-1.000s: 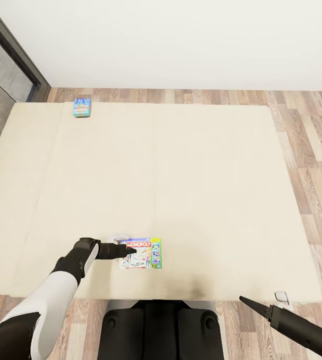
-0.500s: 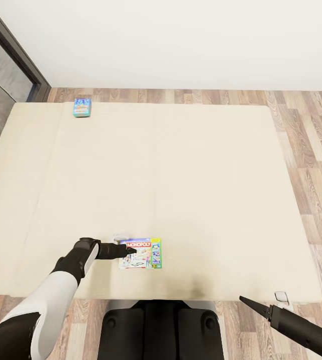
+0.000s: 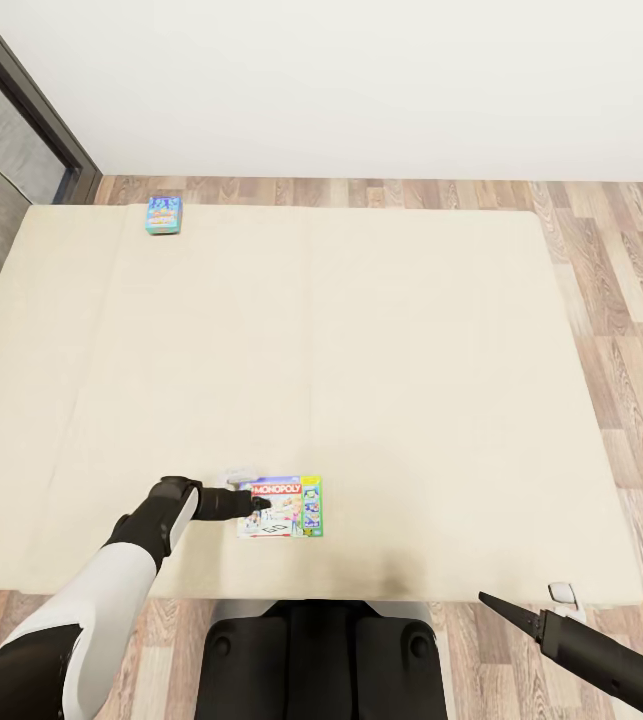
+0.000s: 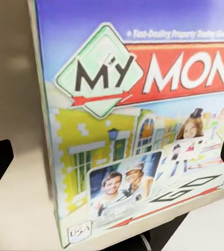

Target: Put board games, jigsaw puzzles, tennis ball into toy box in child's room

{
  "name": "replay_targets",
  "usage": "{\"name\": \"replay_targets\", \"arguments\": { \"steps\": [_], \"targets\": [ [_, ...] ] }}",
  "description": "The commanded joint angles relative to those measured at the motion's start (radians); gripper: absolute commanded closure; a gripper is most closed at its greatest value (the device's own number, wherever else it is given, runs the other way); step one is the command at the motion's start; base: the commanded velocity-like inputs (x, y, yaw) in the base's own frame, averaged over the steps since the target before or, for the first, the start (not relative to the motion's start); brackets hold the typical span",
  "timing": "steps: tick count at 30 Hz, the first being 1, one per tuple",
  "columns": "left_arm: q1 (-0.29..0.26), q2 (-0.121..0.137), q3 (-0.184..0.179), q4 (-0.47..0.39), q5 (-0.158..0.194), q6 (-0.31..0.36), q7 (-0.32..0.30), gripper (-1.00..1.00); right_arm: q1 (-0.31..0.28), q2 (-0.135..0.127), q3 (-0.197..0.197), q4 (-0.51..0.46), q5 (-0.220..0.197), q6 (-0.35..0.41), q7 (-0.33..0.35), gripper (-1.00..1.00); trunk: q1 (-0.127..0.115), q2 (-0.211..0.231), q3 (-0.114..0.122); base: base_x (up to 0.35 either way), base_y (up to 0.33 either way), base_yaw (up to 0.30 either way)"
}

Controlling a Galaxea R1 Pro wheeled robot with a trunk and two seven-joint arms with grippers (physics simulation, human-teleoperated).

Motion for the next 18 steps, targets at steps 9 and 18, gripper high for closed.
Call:
{"name": "replay_targets", "arguments": {
  "steps": [9,18],
  "targets": [
    [0.000,-0.002,0.007,-0.001,-0.011,0.005,-0.007,-1.00,0.000,0.000,0.000,0.000,-0.003,0.008,0.000,-1.00,0.001,-0.002,-0.001,0.000,0.000,0.000],
    [0.000,-0.002,0.007,-0.001,-0.011,0.005,-0.007,-1.00,0.000,0.000,0.000,0.000,-0.003,0.008,0.001,-1.00,0.001,-0.002,-0.001,0.000,-0.077,0.000]
  ]
}}
